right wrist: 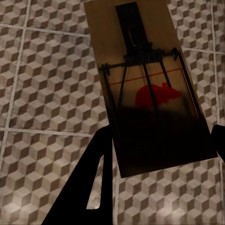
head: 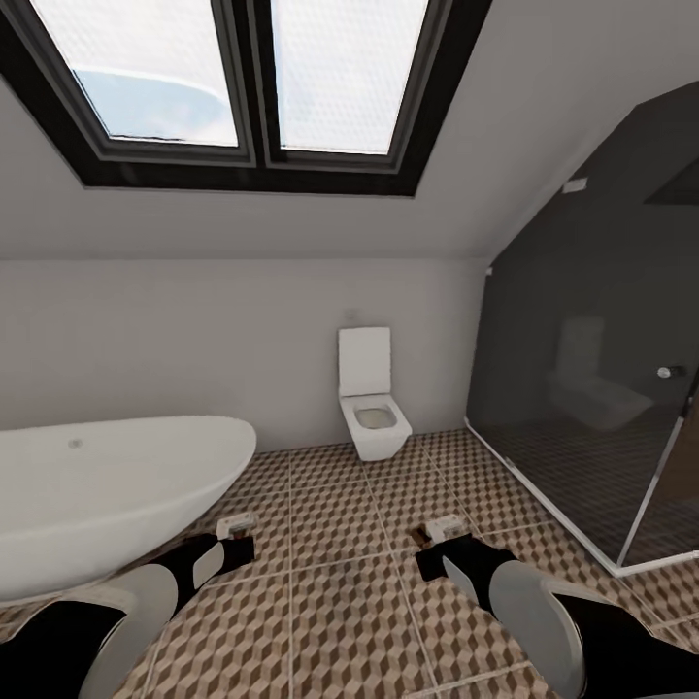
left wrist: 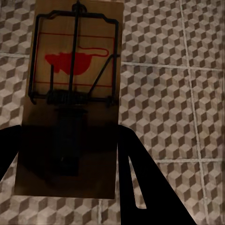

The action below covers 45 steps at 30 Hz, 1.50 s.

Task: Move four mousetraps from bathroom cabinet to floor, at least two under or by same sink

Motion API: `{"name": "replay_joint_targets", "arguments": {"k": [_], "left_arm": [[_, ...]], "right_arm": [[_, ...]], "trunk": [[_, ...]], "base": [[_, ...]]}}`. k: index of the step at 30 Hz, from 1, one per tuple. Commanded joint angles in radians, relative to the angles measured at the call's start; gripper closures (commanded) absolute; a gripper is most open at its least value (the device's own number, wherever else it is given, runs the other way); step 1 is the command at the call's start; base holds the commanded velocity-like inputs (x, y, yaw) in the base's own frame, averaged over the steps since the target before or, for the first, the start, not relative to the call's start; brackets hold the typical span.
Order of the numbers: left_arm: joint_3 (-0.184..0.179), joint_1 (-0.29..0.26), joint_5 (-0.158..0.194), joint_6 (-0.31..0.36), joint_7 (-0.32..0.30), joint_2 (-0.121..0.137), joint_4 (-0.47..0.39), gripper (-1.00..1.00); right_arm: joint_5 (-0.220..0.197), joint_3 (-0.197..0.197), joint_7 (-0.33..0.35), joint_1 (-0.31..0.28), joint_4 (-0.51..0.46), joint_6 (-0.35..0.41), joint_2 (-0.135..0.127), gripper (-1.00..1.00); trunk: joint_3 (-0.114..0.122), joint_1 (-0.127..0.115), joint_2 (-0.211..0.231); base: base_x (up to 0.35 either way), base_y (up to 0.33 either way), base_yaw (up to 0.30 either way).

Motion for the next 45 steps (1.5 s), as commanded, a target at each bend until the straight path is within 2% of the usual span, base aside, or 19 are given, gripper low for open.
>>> {"name": "replay_joint_targets", "arguments": {"k": [1, 9, 27, 36, 41, 45], "left_arm": [[-0.008, 0.0, 0.007, 0.005, 0.001, 0.001, -0.001, 1.0], [-0.009, 0.0, 0.007, 0.011, 0.006, 0.002, -0.001, 1.0], [-0.007, 0.0, 0.008, 0.023, -0.002, 0.002, -0.004, 1.0], [-0.007, 0.0, 0.008, 0.024, -0.002, 0.002, -0.006, 1.0], [-0.008, 0.0, 0.008, 0.024, -0.002, 0.002, -0.006, 1.0], [-0.007, 0.0, 0.007, 0.022, -0.002, 0.002, -0.01, 1.0]], "right_arm": [[0.009, -0.008, 0.002, -0.001, 0.001, 0.003, 0.0, 1.0], [0.011, -0.008, 0.0, -0.002, 0.001, 0.002, 0.001, 1.0], [0.008, -0.013, -0.003, -0.001, -0.007, -0.004, -0.005, 1.0], [-0.018, -0.019, -0.009, -0.001, -0.018, -0.028, -0.029, 1.0], [-0.021, -0.02, -0.037, -0.001, -0.026, -0.034, -0.039, 1.0], [-0.023, -0.021, -0.073, -0.001, -0.056, -0.038, -0.059, 1.0]], "trunk": [[-0.001, 0.0, -0.001], [-0.001, 0.0, -0.001], [-0.001, 0.0, -0.001], [-0.001, 0.0, -0.001], [-0.001, 0.0, -0.001], [-0.001, 0.0, -0.001]], "base": [[0.0, 0.0, -0.24], [0.083, 0.0, -0.118], [0.311, 0.0, -0.004], [0.322, 0.0, 0.0], [0.322, 0.0, 0.0], [0.321, 0.0, 0.0]]}}
